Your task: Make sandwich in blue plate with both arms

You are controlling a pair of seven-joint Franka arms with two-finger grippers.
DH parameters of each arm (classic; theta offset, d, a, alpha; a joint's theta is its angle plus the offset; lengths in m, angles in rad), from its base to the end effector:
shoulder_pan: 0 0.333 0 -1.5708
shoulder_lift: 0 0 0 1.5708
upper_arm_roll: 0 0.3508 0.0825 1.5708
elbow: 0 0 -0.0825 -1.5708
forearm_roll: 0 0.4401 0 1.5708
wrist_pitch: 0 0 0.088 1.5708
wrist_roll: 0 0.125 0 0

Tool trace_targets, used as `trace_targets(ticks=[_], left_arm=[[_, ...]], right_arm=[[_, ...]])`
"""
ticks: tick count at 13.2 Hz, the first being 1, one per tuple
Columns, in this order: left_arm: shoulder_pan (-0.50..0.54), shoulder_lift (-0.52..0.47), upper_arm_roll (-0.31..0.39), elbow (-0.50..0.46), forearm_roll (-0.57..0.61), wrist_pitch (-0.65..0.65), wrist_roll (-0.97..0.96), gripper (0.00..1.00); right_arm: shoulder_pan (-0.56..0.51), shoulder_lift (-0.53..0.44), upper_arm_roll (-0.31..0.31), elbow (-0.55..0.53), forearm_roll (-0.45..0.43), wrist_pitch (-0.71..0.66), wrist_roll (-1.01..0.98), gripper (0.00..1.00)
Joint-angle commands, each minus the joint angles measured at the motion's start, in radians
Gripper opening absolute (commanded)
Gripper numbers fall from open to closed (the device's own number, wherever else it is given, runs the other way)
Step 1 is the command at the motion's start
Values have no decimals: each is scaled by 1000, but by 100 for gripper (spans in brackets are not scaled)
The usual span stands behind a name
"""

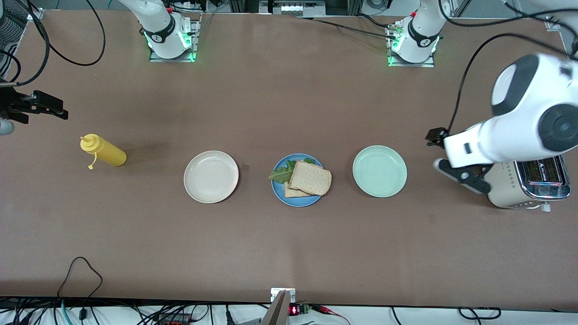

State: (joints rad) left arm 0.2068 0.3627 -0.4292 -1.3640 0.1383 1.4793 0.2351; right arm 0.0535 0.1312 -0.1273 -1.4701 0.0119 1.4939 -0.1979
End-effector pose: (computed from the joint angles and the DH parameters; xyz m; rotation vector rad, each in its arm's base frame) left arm 0.6941 -0.0916 0.5199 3.0316 -0.6955 -0.3364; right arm 0.6426 -0.0407 0.6059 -3.1214 -0.1947 0.1659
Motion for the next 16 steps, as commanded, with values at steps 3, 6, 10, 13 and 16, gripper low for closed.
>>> trace_targets(ticks=[3, 6, 10, 13, 16], left_arm=[[-214, -247, 337, -149, -80, 45, -46, 100], [-221, -358, 357, -297, -85, 134, -181, 100], [-221, -357, 359, -299, -157, 131, -203, 100], [-221, -357, 369, -297, -155, 125, -203, 100], [-218, -347, 359, -283, -157, 104, -240, 100]], right_arm=[[0, -10, 1, -13, 11, 12, 0, 100], [-1, -8, 1, -13, 11, 11, 0, 100], [0, -10, 1, -13, 11, 6, 0, 100], [0, -10, 1, -13, 11, 5, 0, 100], [-1, -8, 1, -13, 10, 6, -6, 100]])
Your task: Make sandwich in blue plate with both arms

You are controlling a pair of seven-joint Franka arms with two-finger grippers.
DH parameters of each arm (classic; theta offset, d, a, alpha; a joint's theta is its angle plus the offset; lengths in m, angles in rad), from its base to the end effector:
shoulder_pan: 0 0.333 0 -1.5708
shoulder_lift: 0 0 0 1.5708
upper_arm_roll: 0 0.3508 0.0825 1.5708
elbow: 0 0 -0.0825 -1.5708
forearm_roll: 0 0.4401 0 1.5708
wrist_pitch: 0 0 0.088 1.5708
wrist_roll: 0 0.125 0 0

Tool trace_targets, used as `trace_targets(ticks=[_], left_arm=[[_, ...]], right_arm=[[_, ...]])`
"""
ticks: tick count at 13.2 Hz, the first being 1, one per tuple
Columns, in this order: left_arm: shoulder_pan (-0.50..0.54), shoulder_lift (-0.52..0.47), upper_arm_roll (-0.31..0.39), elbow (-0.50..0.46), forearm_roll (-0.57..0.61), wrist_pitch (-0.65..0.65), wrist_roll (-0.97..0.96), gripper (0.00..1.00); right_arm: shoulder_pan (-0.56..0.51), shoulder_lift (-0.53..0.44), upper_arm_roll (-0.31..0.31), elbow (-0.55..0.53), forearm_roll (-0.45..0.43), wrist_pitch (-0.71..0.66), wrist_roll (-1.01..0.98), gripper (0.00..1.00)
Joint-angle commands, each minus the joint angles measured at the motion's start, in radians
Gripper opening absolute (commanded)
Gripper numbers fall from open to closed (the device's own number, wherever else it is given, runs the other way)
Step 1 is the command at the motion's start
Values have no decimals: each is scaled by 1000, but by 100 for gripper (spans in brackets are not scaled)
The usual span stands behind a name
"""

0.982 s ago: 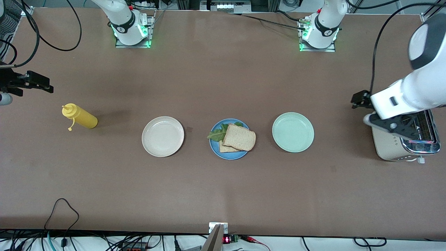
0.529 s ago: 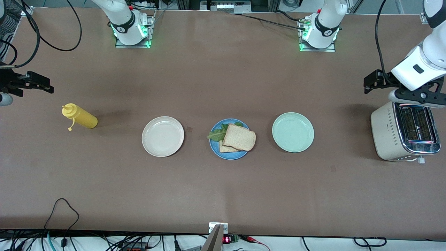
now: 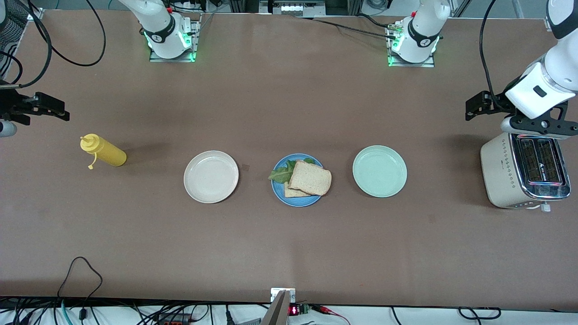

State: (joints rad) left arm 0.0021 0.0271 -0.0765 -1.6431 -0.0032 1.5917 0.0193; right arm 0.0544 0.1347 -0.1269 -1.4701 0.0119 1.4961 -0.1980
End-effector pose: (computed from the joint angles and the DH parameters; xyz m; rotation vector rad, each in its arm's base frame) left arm 0.6143 -0.0456 0.5884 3.1326 -0.1467 -0.1232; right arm 0.6439 -0.0398 0.6039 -3.1215 -0.1969 0.1680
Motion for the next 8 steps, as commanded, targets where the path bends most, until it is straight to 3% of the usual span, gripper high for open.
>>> trace_targets(ticks=[1, 8], left_arm=[[-13, -12, 4, -4, -15, -9, -24, 100], [-11, -1, 4, 11, -15, -10, -21, 100]], right_arm=[[-2, -12, 1, -12, 3, 6, -9, 100], [-1, 11, 1, -1, -3, 9, -11, 100]])
